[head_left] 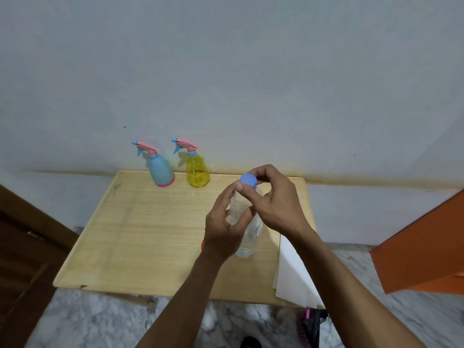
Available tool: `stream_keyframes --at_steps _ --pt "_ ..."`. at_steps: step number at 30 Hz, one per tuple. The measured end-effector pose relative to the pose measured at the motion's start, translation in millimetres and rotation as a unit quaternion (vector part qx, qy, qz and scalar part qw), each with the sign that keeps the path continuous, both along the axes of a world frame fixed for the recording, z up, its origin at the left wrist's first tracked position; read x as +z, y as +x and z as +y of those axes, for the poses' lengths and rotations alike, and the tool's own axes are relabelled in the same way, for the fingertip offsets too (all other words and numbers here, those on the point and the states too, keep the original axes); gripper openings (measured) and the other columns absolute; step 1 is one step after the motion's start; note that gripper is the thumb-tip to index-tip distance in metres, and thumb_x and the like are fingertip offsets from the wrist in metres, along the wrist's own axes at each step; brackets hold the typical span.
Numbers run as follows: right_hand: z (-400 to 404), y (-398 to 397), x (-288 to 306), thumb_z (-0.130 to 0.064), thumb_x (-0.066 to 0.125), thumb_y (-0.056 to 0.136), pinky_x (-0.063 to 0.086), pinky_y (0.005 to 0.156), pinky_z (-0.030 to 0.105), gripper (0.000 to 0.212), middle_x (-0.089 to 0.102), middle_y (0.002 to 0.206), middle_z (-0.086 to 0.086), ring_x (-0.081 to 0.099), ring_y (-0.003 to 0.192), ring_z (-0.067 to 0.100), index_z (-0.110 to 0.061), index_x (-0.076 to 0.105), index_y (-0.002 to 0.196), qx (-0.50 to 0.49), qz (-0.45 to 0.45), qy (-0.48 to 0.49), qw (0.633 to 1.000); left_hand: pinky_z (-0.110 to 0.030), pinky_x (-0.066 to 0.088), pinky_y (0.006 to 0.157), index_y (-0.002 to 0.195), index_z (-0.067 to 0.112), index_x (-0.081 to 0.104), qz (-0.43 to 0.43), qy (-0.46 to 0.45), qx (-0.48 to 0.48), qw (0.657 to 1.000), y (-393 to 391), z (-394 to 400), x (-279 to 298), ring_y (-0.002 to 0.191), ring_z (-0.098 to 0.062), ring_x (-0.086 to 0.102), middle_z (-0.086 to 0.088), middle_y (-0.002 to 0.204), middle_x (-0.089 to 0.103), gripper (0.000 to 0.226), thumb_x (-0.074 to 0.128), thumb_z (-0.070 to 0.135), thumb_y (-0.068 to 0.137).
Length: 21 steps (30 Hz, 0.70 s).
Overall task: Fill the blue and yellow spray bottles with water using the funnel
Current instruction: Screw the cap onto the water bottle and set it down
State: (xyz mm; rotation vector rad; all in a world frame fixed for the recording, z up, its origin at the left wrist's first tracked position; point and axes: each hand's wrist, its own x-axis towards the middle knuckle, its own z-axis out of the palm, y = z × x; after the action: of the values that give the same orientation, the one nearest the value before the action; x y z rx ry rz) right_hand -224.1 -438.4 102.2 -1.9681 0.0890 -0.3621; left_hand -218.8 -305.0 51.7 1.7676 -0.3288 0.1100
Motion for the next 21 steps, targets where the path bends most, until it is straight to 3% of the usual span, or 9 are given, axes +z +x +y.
stream_keyframes --at_steps 2,5,10,14,16,21 --pt "-3 -2 -1 -0.037 0.073 0.090 0.047 0.073 0.022 0.022 0.069 0.107 -0.017 0.062 0.105 0.003 -0.028 0.067 0.110 0.025 0.003 -0.006 1.000 -0.012 0.047 0.090 0.131 0.050 0.047 0.012 -0.009 -0.003 1.000 -1 0 -3 0.123 0.009 0.051 0.031 0.130 0.056 0.056 0.067 0.026 0.084" --pt "-7 -2 1 -0.032 0.071 0.093 0.048 0.071 0.025 0.019 0.068 0.110 -0.016 0.063 0.104 0.004 -0.026 0.069 0.112 0.048 -0.003 -0.015 0.999 -0.021 0.050 0.094 0.137 0.035 0.051 0.007 -0.015 0.002 1.000 1 1 -7 0.126 0.005 0.052 0.021 0.136 0.057 0.058 0.069 0.023 0.084" --pt "-3 1 -1 -0.039 0.079 0.085 0.051 0.077 0.023 0.024 0.071 0.100 -0.014 0.064 0.103 0.002 -0.026 0.066 0.099 0.010 0.005 0.025 1.000 -0.014 0.047 0.091 0.130 0.053 0.045 -0.006 -0.002 0.006 1.000 0 -1 -3 0.126 0.006 0.050 0.030 0.131 0.056 0.056 0.068 0.029 0.084" --pt "-12 2 0 -0.033 0.074 0.092 0.047 0.074 0.024 0.022 0.070 0.112 -0.017 0.064 0.106 0.003 -0.028 0.071 0.113 0.057 0.005 0.027 0.998 -0.010 0.047 0.089 0.136 0.037 0.051 0.001 -0.018 0.007 1.000 2 1 -5 0.125 0.007 0.051 0.024 0.134 0.057 0.057 0.071 0.025 0.084" --pt "-13 2 -1 -0.033 0.075 0.090 0.049 0.073 0.026 0.021 0.071 0.111 -0.017 0.065 0.105 0.003 -0.026 0.071 0.110 0.051 -0.001 0.032 0.998 -0.012 0.048 0.090 0.137 0.033 0.052 0.003 -0.017 0.007 1.000 3 -1 -6 0.126 0.005 0.051 0.021 0.135 0.058 0.057 0.071 0.027 0.084" --pt "-10 5 -4 -0.036 0.078 0.088 0.049 0.078 0.026 0.022 0.072 0.105 -0.015 0.065 0.106 0.003 -0.025 0.068 0.105 0.045 0.006 0.050 0.998 -0.010 0.046 0.090 0.136 0.038 0.050 -0.005 -0.010 0.004 1.000 3 -1 -5 0.128 0.006 0.050 0.024 0.136 0.056 0.056 0.070 0.028 0.084"
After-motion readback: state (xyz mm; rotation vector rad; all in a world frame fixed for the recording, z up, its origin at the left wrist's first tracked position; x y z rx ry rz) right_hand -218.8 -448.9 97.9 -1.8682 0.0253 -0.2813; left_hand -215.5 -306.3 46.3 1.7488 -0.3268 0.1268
